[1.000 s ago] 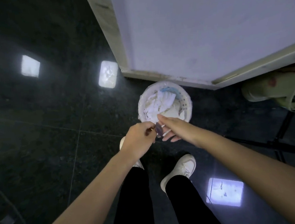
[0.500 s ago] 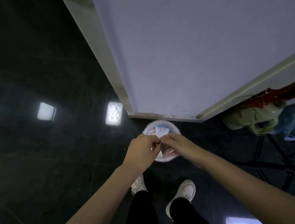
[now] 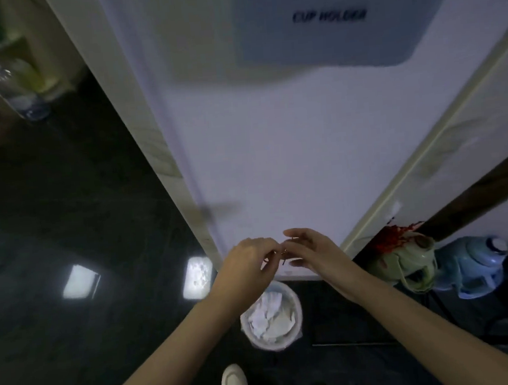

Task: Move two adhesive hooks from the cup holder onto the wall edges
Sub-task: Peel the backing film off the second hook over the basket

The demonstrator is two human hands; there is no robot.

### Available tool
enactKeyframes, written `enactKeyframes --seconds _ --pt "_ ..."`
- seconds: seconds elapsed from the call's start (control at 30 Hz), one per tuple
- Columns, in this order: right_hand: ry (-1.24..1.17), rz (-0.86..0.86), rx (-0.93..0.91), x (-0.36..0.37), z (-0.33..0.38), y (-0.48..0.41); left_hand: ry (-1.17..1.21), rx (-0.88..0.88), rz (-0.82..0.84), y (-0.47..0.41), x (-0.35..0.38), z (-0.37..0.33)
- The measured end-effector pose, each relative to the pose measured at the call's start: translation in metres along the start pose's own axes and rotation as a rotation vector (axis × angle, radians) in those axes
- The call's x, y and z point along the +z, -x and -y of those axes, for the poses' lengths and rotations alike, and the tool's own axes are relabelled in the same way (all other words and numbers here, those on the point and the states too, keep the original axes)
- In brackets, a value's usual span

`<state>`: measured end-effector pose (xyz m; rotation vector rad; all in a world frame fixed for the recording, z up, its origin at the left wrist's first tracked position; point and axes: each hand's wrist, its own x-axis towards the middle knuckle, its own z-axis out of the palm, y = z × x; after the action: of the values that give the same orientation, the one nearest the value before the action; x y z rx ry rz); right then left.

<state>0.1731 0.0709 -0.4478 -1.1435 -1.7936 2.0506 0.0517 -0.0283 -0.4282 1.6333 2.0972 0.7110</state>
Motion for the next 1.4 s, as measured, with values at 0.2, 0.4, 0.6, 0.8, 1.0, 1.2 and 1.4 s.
enactKeyframes --seconds 0.2,0.4,0.6,0.8,1.0,1.2,1.4 --pt "-0.059 -0.039 -0.217 -0.043 0.064 0.028 0.058 0.130 -0.155 -0.018 -0.043 -0.060" --pt "-0.086 -0.034 -0.390 -0.084 0.113 0.057 0.122 0.199 -0.258 -0.035 -0.079 -0.113" --pt "-0.044 -0.021 -0.573 -0.112 0.159 0.093 0.301 0.186 -0.312 -0.044 -0.108 -0.164" --pt "-0.018 -0.002 -0.753 -0.131 0.205 0.131 0.382 0.184 -0.182 -0.052 -0.138 -0.214" --pt "-0.041 0.019 -0.904 -0.143 0.237 0.160 0.452 0.208 -0.118 -0.055 -0.159 -0.255" --pt "-0.082 0.103 -0.951 -0.153 0.255 0.176 0.450 0.281 -0.113 -0.057 -0.169 -0.286" --pt "-0.031 0.133 -0.981 -0.163 0.264 0.186 0.539 0.313 -0.154 -0.059 -0.172 -0.302"
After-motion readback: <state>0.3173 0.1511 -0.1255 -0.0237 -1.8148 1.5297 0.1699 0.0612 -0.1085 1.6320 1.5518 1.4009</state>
